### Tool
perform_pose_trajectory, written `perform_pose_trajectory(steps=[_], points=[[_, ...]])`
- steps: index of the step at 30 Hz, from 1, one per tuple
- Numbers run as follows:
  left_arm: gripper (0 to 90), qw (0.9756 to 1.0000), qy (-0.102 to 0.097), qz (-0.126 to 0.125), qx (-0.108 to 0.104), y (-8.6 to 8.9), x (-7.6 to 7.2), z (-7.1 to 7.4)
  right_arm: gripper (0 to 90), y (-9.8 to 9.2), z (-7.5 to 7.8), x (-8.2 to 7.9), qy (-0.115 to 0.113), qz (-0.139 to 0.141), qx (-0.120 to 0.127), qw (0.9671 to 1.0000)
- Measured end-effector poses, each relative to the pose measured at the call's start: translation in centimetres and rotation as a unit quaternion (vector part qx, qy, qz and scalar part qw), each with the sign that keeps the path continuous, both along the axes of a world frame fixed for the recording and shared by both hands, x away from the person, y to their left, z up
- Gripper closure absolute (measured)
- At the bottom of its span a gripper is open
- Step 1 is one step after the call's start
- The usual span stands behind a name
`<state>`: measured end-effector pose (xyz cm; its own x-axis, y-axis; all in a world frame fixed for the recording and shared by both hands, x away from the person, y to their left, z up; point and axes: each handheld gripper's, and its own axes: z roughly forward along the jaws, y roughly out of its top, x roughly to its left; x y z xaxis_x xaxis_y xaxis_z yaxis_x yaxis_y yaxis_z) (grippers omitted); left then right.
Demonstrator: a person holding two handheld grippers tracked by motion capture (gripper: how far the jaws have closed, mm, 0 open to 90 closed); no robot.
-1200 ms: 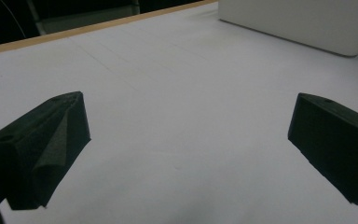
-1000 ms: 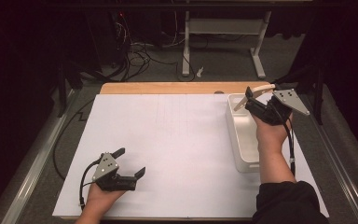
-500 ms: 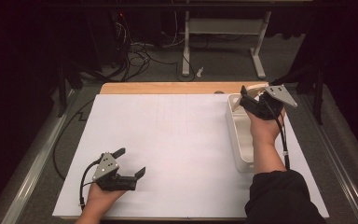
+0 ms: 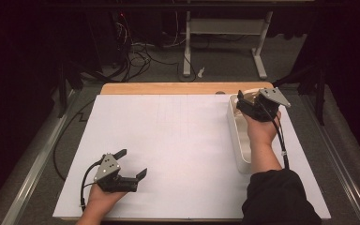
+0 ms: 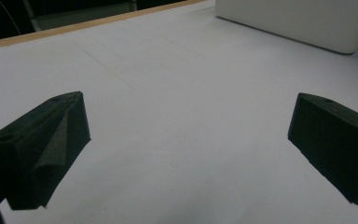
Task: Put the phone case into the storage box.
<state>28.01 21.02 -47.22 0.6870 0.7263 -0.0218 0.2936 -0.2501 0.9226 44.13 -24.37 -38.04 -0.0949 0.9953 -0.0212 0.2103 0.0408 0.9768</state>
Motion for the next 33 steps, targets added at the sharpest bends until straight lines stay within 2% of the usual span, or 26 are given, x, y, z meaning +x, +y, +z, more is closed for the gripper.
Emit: perform_pose_trajectory(steps=[11,33], points=[[0.1,1.0000,0.001,-0.001,-0.002,0.0,0.0,0.0,12.6,-0.3,-0.6,0.4,0.010,-0.006,0.006,0.9999],[0.1,1.0000,0.005,-0.006,0.000,0.0,0.1,-0.1,12.2,-0.1,-1.2,0.9,0.019,-0.011,-0.003,0.9997]])
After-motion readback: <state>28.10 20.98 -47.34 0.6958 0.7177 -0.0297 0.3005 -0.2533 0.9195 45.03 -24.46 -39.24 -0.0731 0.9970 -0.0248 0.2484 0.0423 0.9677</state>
